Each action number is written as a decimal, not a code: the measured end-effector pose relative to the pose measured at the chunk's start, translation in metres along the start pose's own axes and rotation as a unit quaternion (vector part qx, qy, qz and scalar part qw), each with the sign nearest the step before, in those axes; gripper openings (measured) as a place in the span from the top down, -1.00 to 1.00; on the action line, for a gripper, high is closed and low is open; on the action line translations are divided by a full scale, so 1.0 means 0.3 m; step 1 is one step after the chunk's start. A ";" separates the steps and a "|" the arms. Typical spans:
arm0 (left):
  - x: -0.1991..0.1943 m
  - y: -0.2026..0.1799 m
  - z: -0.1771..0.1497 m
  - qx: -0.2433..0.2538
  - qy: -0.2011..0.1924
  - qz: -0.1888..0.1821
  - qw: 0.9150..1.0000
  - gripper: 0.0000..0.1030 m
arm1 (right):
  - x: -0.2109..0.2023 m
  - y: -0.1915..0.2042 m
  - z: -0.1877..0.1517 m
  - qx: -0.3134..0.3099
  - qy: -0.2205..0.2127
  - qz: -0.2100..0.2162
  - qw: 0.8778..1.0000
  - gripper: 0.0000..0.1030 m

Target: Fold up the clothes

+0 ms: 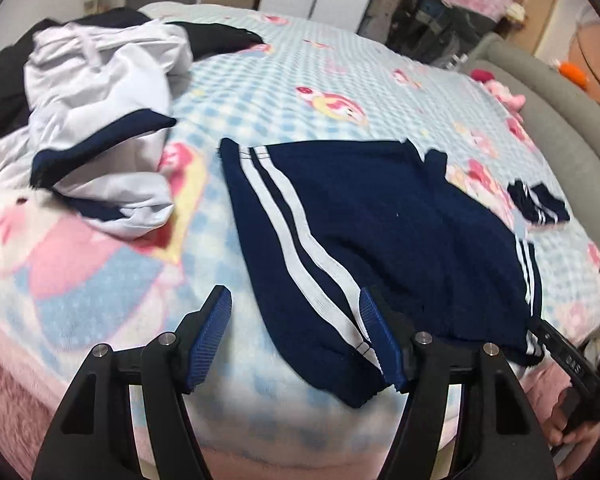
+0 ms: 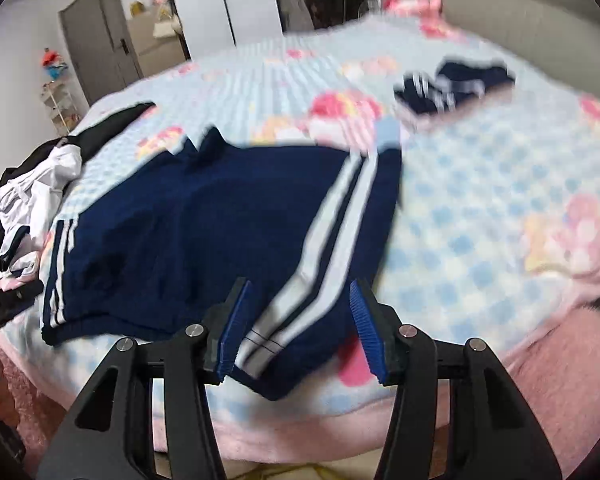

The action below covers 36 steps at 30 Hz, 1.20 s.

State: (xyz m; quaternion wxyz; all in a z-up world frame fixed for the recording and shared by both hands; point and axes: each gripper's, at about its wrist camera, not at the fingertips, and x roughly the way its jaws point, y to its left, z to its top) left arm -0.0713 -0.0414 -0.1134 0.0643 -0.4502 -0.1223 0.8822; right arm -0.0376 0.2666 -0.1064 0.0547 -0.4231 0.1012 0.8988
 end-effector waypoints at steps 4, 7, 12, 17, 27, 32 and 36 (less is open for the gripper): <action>0.024 0.031 -0.056 -0.003 0.048 -0.018 0.999 -0.33 | 0.041 0.009 -0.008 -0.017 0.022 -0.004 1.000 -0.09; 0.020 0.051 -0.060 -0.012 0.064 -0.020 0.998 -0.37 | 0.021 -0.005 -0.025 -0.011 0.021 -0.005 1.000 -0.09; -0.073 -0.029 0.004 0.030 -0.004 -0.025 0.999 -0.31 | -0.009 -0.051 -0.031 0.014 0.011 0.003 1.000 -0.10; -0.003 -0.163 0.056 0.108 -0.004 -0.028 0.994 0.05 | 0.016 -0.062 -0.026 0.019 0.025 0.025 0.999 -0.05; 0.012 -0.136 -0.019 0.065 0.011 -0.031 0.997 0.07 | -0.010 -0.135 -0.042 0.058 0.051 0.093 0.993 0.00; -0.027 -0.272 -0.001 0.113 -0.010 -0.085 0.990 -0.04 | -0.007 -0.080 -0.010 0.038 0.055 0.142 0.988 0.00; 0.031 -0.429 -0.013 0.172 0.021 -0.119 0.978 -0.04 | 0.049 -0.090 -0.019 0.050 0.082 0.122 0.988 0.20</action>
